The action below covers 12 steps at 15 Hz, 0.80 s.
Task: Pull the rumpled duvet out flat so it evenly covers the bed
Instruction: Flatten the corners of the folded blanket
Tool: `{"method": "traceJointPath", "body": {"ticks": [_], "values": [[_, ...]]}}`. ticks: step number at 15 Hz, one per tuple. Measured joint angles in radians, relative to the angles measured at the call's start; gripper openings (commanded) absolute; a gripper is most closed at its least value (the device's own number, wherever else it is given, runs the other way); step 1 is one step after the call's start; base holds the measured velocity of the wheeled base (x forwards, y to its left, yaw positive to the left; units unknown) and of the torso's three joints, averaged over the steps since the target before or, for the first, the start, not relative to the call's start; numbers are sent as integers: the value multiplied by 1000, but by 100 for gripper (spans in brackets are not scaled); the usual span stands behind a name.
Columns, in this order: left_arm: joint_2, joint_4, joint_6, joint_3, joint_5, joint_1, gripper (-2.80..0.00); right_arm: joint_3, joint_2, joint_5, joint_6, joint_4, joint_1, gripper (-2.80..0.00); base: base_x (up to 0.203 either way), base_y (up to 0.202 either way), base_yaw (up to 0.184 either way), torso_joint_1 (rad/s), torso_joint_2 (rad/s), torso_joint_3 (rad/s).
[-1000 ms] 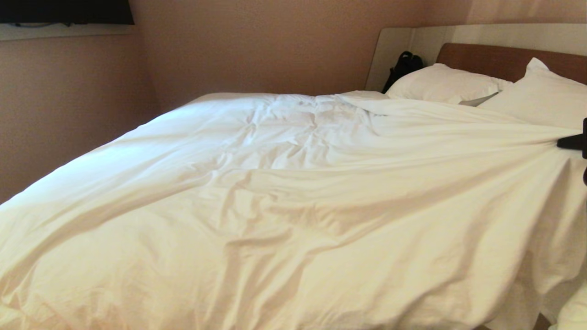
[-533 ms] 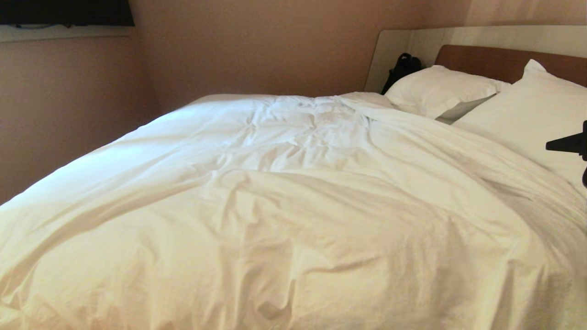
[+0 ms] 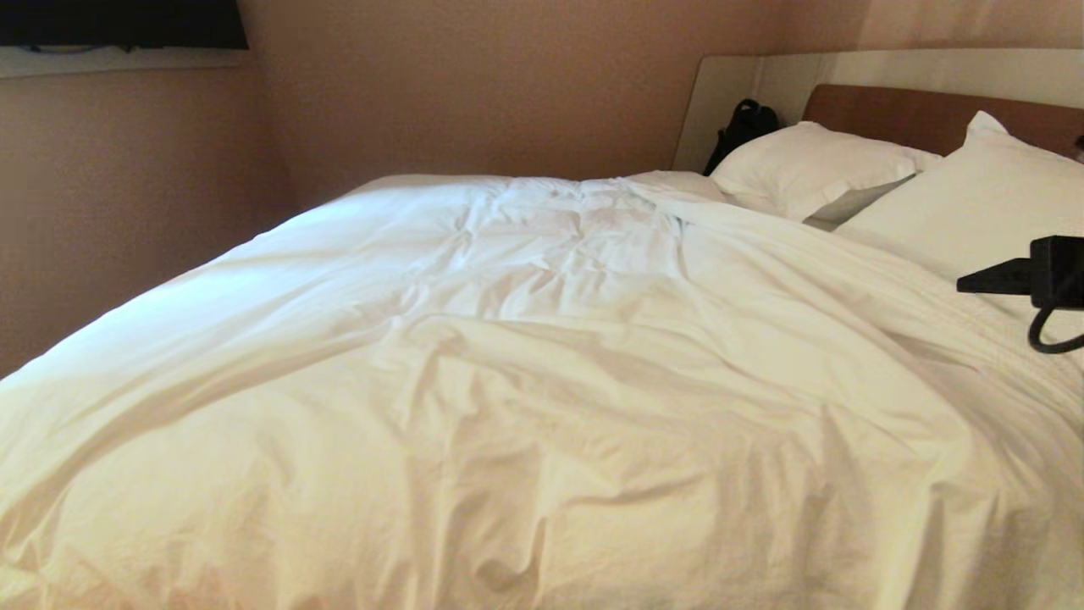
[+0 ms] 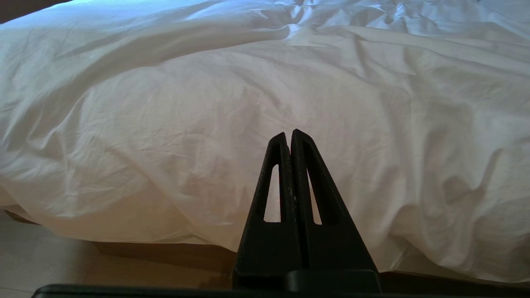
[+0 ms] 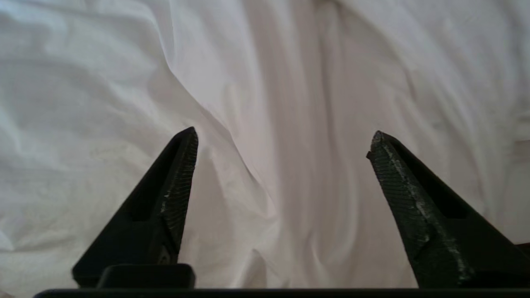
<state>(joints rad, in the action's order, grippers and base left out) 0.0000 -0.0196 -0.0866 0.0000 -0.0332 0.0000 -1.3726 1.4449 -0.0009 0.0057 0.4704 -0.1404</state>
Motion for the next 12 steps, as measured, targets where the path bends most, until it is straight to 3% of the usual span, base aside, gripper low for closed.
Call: {"method": "traceJointPath", "body": {"ticks": [1, 9, 12], "values": [[0, 0, 0, 0, 0, 0, -280, 2, 19, -1, 9, 1, -3, -280, 0, 0, 0, 0, 0, 0], [0, 0, 0, 0, 0, 0, -280, 89, 16, -6, 20, -1, -56, -280, 0, 0, 0, 0, 0, 0], [0, 0, 0, 0, 0, 0, -280, 142, -2, -5, -17, -18, -184, -280, 0, 0, 0, 0, 0, 0]]}}
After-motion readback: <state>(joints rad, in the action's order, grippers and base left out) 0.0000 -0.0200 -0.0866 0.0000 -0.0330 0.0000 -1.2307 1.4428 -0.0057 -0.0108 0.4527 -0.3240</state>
